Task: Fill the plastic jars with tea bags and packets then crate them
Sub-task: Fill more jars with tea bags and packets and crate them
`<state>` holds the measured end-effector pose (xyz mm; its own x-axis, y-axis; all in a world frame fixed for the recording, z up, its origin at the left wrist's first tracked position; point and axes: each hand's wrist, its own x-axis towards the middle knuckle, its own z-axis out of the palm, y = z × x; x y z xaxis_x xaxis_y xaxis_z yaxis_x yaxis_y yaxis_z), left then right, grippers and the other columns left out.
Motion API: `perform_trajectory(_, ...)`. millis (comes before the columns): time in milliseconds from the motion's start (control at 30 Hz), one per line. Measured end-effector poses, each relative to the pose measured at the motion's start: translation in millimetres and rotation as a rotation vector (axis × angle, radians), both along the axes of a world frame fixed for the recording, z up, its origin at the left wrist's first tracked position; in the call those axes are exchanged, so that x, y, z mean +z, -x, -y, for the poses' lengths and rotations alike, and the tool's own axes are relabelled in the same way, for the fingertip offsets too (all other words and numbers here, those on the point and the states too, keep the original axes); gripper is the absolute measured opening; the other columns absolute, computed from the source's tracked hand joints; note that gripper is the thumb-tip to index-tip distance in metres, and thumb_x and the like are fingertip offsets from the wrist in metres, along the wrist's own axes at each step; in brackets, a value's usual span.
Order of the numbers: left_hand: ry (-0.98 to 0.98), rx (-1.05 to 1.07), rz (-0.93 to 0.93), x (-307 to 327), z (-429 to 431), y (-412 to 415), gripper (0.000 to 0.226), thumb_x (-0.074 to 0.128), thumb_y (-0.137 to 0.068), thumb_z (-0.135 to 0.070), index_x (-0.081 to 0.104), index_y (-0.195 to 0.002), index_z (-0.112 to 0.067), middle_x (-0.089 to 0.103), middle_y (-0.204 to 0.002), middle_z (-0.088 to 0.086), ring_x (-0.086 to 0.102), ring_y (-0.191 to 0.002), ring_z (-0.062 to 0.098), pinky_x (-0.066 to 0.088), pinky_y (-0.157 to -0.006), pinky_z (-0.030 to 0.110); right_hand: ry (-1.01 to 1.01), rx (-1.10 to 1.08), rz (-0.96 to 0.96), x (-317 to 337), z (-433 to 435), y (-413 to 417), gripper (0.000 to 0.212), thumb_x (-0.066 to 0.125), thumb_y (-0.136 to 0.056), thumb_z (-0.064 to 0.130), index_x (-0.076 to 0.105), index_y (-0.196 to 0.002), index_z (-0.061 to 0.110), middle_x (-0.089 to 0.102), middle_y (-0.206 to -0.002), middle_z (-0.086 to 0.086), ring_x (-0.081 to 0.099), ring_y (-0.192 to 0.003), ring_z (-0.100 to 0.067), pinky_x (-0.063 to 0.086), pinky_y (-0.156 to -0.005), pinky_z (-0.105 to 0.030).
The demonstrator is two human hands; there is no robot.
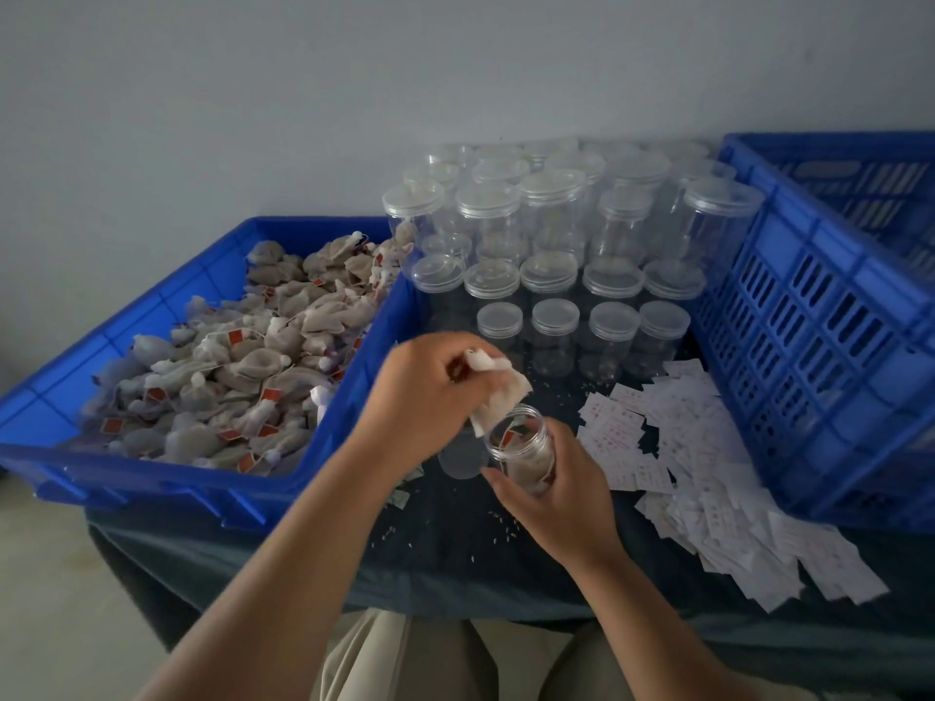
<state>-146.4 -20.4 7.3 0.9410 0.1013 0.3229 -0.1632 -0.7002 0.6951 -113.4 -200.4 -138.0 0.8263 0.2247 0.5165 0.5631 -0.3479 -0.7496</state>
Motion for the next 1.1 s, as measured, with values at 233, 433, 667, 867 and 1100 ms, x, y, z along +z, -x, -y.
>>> perform_trajectory(233, -0.165, -0.134, -0.073, -20, 9, 0, 0.033, 0.051, -0.099, -0.062, 0.073, -0.108, -0.040, 0.071, -0.097, -0.026, 0.066, -0.096, -0.009, 0.051, -0.078, 0.011, -0.027, -0.021, 0.001, -4, -1, -4, 0.048, 0.082, -0.083, 0.061, 0.061, -0.115, 0.033, 0.067, -0.094, 0.021, 0.069, -0.083, -0.007, 0.055, -0.063, -0.019)
perform_trajectory(433, -0.496, -0.349, -0.211, -28, 12, 5, 0.045, 0.033, -0.104, -0.068, 0.070, -0.094, -0.045, 0.072, -0.104, -0.014, 0.055, -0.116, 0.001, 0.036, -0.111, 0.032, -0.010, -0.009, -0.013, -6, 1, -4, 0.042, 0.082, -0.084, 0.055, 0.059, -0.114, 0.038, 0.068, -0.094, 0.019, 0.069, -0.079, -0.007, 0.052, -0.060, -0.019)
perform_trajectory(667, -0.305, -0.126, 0.102, -32, 11, 9, 0.039, 0.066, -0.086, -0.074, 0.071, -0.106, -0.041, 0.065, -0.098, -0.029, 0.058, -0.106, -0.005, 0.047, -0.091, 0.020, -0.040, -0.018, -0.039, -3, 1, -2, 0.040, 0.081, -0.083, 0.052, 0.058, -0.113, 0.039, 0.068, -0.099, 0.020, 0.069, -0.084, -0.007, 0.054, -0.064, -0.018)
perform_trajectory(867, -0.200, -0.114, 0.071, -48, 2, 25, 0.033, 0.072, -0.093, -0.051, 0.071, -0.124, -0.039, 0.069, -0.119, -0.029, 0.059, -0.118, -0.010, 0.052, -0.099, 0.020, -0.086, -0.025, -0.058, -2, 2, -1, 0.044, 0.075, -0.085, 0.064, 0.061, -0.119, 0.039, 0.070, -0.106, 0.022, 0.070, -0.092, -0.006, 0.055, -0.070, -0.018)
perform_trajectory(1100, -0.187, -0.244, -0.072, -59, 27, 33, 0.053, 0.051, -0.103, -0.055, 0.035, -0.152, -0.045, 0.057, -0.143, -0.022, 0.053, -0.136, 0.004, 0.050, -0.107, 0.033, -0.003, 0.057, -0.028, 0, 0, 2, 0.045, 0.074, -0.084, 0.061, 0.059, -0.121, 0.040, 0.068, -0.111, 0.026, 0.070, -0.095, -0.001, 0.052, -0.074, -0.012)
